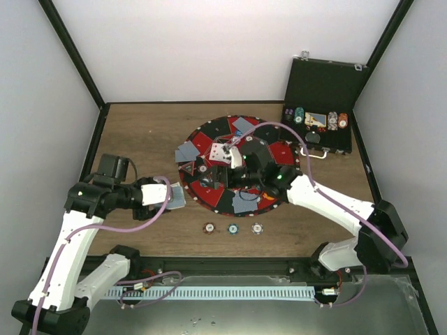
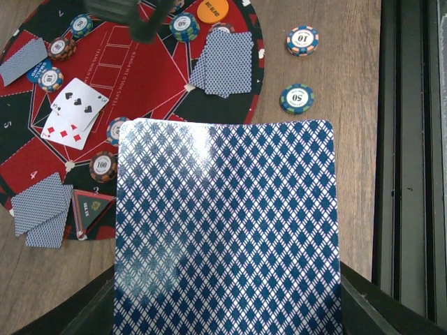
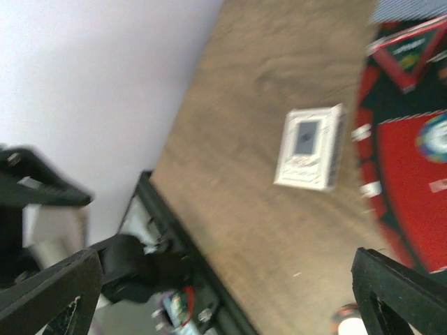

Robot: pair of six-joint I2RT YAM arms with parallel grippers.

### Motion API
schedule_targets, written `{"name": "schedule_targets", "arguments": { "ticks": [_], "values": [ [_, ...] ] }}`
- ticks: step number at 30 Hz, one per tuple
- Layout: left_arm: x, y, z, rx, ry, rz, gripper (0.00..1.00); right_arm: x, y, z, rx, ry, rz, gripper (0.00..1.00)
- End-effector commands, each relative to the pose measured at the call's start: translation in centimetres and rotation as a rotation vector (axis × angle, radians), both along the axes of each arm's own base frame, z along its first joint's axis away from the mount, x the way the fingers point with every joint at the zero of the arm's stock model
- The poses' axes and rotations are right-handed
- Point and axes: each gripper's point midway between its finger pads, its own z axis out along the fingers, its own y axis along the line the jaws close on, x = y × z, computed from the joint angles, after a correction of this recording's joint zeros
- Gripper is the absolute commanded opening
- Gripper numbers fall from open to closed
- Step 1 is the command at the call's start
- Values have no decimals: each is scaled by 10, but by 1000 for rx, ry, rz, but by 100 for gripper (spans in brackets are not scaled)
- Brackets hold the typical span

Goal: Distribute texas hold em gaming equipment

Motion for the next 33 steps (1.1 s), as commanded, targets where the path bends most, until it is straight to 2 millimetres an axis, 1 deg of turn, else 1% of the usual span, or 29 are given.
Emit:
{"name": "schedule_targets", "arguments": {
  "ticks": [1,5,10,16,20,26,30,33],
  "values": [
    [-4,-4,14,-38,-27,-19,4,-43,28,43,195,76,95,100],
    [-5,-4,15,-38,-29,-20,4,-59,42,39,220,126,123,100],
    [-4,-3,14,-33,-30,-18,4,-74,61,45,255,140,178,99],
    [-4,-3,13,-33,-25,-19,4,-83,82,42,254,161,222,93],
    [-4,-4,14,-34,-27,-20,4,-86,97,38,254,182,243,91],
    [-4,-4,13,-32,-27,-22,4,-89,114,40,299,212,275,89],
    [-4,-3,13,-31,-29,-23,4,-87,121,39,313,227,281,87],
    [-4,-3,13,-30,-30,-23,4,-83,123,33,296,231,263,85]
  ]
}}
